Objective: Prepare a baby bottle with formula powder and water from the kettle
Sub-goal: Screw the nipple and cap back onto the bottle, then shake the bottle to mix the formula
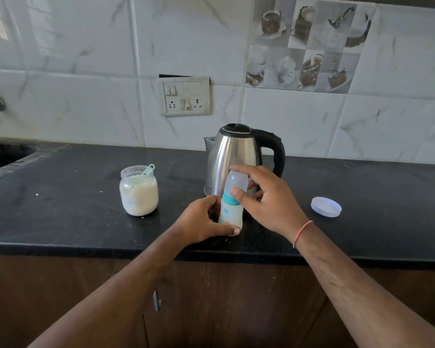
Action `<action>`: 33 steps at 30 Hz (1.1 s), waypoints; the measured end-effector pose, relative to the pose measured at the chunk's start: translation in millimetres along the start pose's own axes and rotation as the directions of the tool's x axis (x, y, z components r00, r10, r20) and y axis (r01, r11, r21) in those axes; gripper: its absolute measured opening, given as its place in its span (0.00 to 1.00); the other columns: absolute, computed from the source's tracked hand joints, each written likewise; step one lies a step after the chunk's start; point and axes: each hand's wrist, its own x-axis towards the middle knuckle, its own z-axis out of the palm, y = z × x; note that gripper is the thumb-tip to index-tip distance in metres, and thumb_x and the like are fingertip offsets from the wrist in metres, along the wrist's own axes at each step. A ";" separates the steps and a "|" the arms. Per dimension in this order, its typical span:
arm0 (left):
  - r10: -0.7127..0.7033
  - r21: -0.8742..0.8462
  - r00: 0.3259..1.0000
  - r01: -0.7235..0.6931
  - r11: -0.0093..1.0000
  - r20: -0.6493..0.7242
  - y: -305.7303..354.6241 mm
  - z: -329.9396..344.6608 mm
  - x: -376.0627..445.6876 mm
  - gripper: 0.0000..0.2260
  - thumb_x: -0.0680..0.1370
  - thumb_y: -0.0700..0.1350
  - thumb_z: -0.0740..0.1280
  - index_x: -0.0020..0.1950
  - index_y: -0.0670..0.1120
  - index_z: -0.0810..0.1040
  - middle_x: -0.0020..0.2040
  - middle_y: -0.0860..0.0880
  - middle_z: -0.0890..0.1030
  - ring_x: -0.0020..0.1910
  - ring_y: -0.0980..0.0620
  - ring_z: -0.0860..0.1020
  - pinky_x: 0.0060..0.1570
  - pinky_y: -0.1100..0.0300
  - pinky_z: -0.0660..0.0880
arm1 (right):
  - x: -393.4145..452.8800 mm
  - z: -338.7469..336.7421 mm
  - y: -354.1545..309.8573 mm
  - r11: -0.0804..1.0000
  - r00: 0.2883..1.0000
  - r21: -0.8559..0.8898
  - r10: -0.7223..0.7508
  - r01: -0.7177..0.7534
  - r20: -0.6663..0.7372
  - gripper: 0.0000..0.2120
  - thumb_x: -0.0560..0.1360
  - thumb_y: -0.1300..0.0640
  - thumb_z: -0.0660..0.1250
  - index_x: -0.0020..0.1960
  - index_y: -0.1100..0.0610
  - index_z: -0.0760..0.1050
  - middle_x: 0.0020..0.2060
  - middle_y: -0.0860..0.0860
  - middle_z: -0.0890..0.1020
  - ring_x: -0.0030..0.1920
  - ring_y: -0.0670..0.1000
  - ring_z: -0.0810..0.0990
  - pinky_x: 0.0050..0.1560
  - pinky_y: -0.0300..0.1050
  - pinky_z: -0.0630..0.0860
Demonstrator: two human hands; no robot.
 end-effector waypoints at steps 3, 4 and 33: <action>0.015 0.000 1.000 -0.015 1.000 -0.004 0.2 -0.4 0.5 0.30 0.68 0.57 0.85 0.67 0.54 0.79 0.58 0.57 0.85 0.57 0.58 0.84 0.59 0.57 0.83 | -3.0 4.9 -0.3 0.997 0.997 -0.072 -0.001 0.006 0.073 0.23 0.83 0.43 0.70 0.76 0.35 0.70 0.66 0.41 0.75 0.61 0.44 0.78 0.60 0.47 0.83; 0.024 0.000 1.000 -0.024 1.000 -0.007 0.0 -0.4 0.4 0.30 0.69 0.57 0.86 0.66 0.54 0.79 0.57 0.57 0.86 0.56 0.58 0.84 0.58 0.57 0.83 | -5.4 7.2 -1.0 0.997 0.996 -0.076 0.004 0.003 0.087 0.25 0.83 0.44 0.70 0.77 0.34 0.67 0.68 0.41 0.75 0.62 0.44 0.78 0.61 0.47 0.83; 0.037 0.005 0.998 -0.038 0.999 0.057 0.4 1.5 -4.3 0.43 0.65 0.57 0.88 0.77 0.61 0.73 0.64 0.65 0.81 0.63 0.63 0.79 0.59 0.65 0.77 | -18.3 5.0 12.1 0.510 0.743 0.848 0.621 -0.144 -0.247 0.42 0.78 0.64 0.78 0.77 0.35 0.58 0.70 0.51 0.72 0.65 0.56 0.82 0.46 0.58 0.88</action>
